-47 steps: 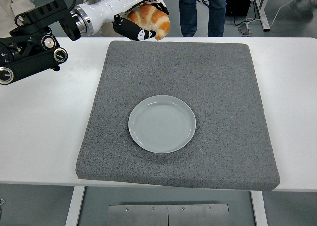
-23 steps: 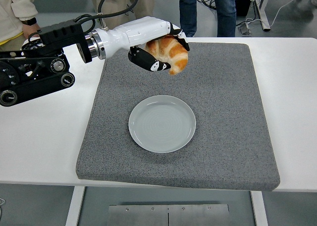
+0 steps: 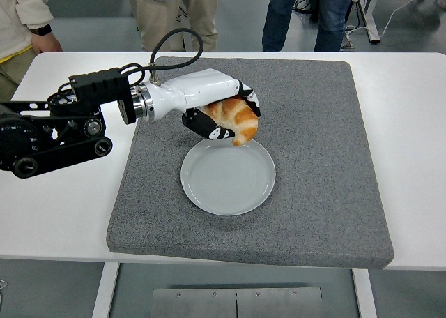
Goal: Place the bread on the plate
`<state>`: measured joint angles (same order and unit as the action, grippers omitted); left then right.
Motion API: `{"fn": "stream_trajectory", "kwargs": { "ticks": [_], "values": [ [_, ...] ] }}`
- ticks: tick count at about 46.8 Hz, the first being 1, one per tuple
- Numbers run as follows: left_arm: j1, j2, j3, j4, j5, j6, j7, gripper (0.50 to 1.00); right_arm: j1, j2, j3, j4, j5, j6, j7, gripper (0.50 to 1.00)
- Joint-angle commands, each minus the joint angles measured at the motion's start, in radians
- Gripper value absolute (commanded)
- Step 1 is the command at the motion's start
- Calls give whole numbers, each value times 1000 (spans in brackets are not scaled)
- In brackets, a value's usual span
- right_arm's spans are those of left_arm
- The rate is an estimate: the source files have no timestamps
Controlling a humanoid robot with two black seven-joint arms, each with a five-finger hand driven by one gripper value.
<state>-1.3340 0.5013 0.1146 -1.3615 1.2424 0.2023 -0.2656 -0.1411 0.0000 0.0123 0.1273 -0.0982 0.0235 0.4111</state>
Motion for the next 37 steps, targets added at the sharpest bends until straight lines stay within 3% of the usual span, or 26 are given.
{"fn": "stream_trajectory", "kwargs": {
  "ticks": [1,16,37],
  "values": [
    [10,-3,-1,-1,26,2,0,500,0,0,0,0,0,1,0,1000],
    [88,-29,0,25,110,11,-3,500,0,0,0,0,0,0,0,1000],
    [164,-122,3,113,167,31,-6,500,0,0,0,0,0,0,0,1000]
  ]
}}
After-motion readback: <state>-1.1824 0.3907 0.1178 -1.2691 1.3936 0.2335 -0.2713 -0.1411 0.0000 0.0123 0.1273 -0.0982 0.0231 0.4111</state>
